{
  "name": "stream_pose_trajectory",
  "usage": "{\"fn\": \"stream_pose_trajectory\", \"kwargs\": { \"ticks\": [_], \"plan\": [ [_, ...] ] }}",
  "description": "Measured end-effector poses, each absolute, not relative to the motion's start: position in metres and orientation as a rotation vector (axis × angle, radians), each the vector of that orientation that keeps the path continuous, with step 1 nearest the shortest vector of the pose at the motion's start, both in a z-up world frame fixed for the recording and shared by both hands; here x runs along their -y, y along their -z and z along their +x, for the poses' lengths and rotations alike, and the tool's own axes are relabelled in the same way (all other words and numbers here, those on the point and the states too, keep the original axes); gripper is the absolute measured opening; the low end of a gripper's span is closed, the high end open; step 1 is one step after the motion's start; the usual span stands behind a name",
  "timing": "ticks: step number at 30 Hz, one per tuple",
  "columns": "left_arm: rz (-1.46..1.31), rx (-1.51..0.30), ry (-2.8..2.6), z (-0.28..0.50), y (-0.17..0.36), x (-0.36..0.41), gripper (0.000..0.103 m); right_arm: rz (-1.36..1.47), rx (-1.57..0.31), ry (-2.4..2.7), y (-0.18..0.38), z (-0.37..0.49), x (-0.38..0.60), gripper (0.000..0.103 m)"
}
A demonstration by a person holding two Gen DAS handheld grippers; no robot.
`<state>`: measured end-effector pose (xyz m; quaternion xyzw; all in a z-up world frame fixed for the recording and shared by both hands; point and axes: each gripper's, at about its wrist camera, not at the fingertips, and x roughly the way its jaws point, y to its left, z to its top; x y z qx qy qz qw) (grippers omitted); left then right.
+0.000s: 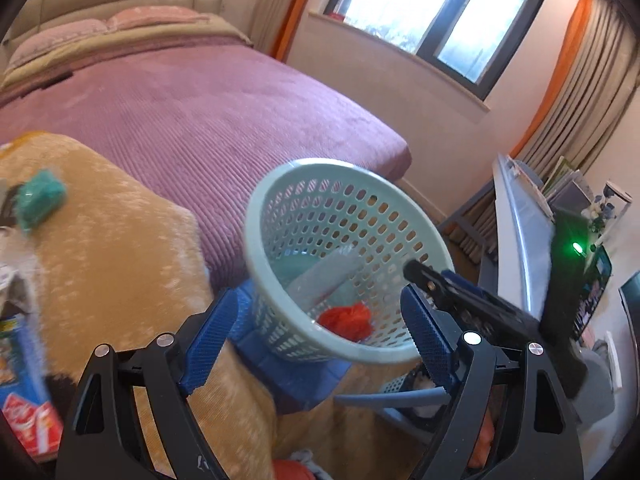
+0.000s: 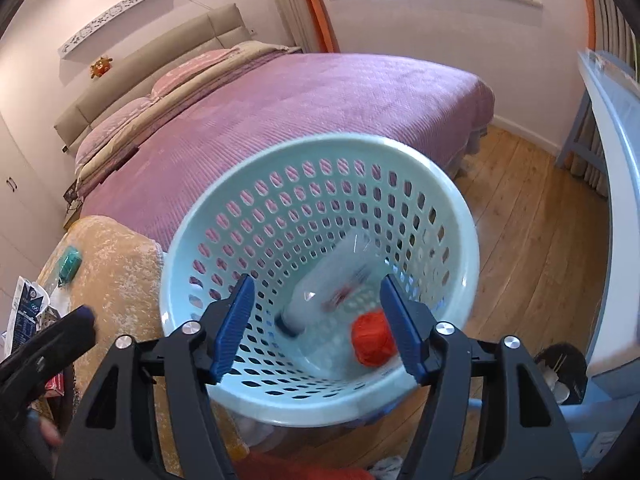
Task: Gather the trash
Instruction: 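Carry bottle and red bag to the blue basket and release both, then move both grippers back over the table toward the paper cup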
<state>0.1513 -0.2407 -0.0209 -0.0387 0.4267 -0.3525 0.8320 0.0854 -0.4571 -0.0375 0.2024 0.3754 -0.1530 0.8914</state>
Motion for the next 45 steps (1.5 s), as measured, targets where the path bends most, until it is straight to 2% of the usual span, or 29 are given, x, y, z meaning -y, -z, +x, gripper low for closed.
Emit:
{"fn": "stream_pose_trajectory", "kwargs": {
  "ticks": [1,2,10,14,19,23,28,34,40,45],
  "plan": [
    [-0.082,-0.895,0.744,0.147,0.017,0.235,0.081,0.410,-0.767,0.320,0.035,0.088,0.454,0.076],
    [-0.083,-0.883,0.740,0.142,0.012,0.227,0.081,0.398,-0.751,0.322,0.032,0.092,0.450,0.078],
    [-0.103,-0.829,0.672,0.113,-0.008,0.159,0.081,0.223,-0.711,0.445,0.036,0.136,0.423,0.083],
    [-0.177,-0.890,0.651,0.108,-0.002,0.117,0.081,0.119,-0.736,0.501,0.055,0.158,0.411,0.083],
    [-0.257,-0.882,0.618,0.101,-0.003,0.074,0.081,0.020,-0.746,0.547,0.061,0.178,0.403,0.086],
    [-0.233,-0.858,0.561,0.095,-0.004,0.057,0.081,0.014,-0.770,0.562,0.062,0.185,0.396,0.086],
    [-0.221,-0.846,0.537,0.091,-0.005,0.044,0.081,0.135,-0.786,0.502,0.062,0.169,0.393,0.086],
    [-0.198,-0.812,0.524,0.078,-0.008,0.027,0.081,0.092,-0.811,0.494,0.065,0.164,0.381,0.086],
    [-0.216,-0.716,0.423,0.048,-0.025,-0.028,0.081,0.135,-0.700,0.480,0.030,0.134,0.380,0.086],
    [-0.234,-0.634,0.236,0.027,-0.040,-0.091,0.083,0.149,-0.629,0.361,-0.008,0.104,0.341,0.086]
  ]
}}
